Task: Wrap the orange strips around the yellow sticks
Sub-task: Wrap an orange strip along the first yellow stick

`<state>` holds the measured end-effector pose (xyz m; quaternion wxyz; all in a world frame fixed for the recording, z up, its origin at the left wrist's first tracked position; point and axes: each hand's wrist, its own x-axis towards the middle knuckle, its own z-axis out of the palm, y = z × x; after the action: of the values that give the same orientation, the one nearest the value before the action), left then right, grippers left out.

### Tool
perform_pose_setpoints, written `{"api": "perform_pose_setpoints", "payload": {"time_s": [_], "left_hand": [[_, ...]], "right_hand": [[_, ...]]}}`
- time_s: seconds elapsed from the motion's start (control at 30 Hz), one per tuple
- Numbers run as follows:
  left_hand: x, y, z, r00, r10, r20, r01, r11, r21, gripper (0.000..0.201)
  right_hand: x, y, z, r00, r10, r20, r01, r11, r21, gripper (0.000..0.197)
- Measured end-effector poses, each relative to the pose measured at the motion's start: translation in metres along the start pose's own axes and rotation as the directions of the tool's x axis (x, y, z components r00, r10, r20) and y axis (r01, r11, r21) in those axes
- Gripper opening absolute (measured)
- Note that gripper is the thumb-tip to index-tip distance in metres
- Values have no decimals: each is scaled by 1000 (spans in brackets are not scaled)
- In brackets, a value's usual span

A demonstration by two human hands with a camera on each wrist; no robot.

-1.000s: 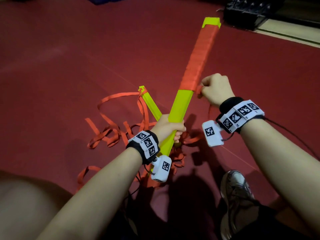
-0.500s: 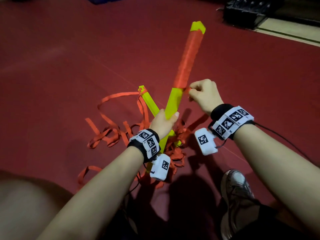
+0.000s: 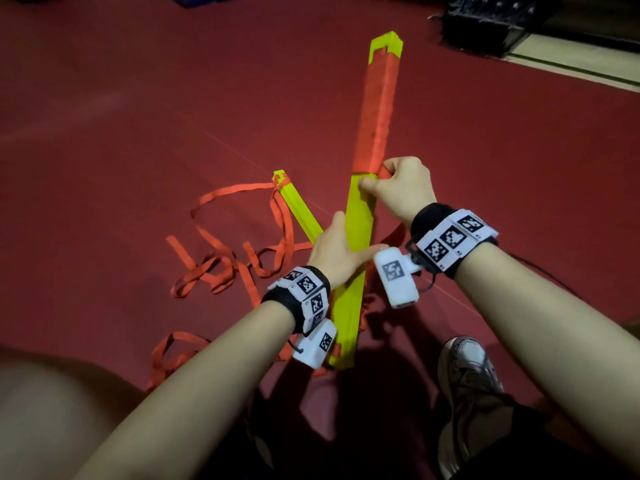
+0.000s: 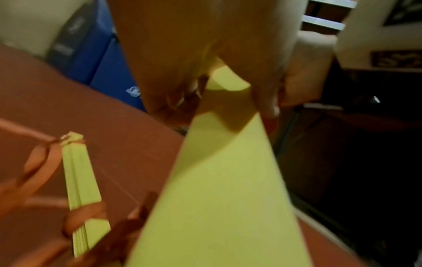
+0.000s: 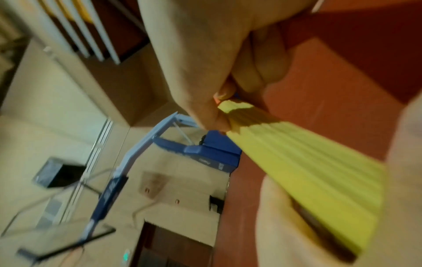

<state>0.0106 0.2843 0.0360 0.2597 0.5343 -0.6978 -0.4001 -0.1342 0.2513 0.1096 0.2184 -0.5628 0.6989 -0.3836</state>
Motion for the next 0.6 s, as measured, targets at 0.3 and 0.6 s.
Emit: {"api": "perform_pose_setpoints", "payload": {"time_s": [0.3, 0.6], "left_hand": [[-13, 2, 4, 886, -201, 417, 438, 657, -614, 10], [-4, 0, 9, 981, -27, -191, 79, 960, 267, 52]], "right_hand": [[13, 20, -4, 990, 118, 71, -132, 961, 244, 47], [5, 7, -11, 987, 136, 81, -138, 990, 28, 50]]}}
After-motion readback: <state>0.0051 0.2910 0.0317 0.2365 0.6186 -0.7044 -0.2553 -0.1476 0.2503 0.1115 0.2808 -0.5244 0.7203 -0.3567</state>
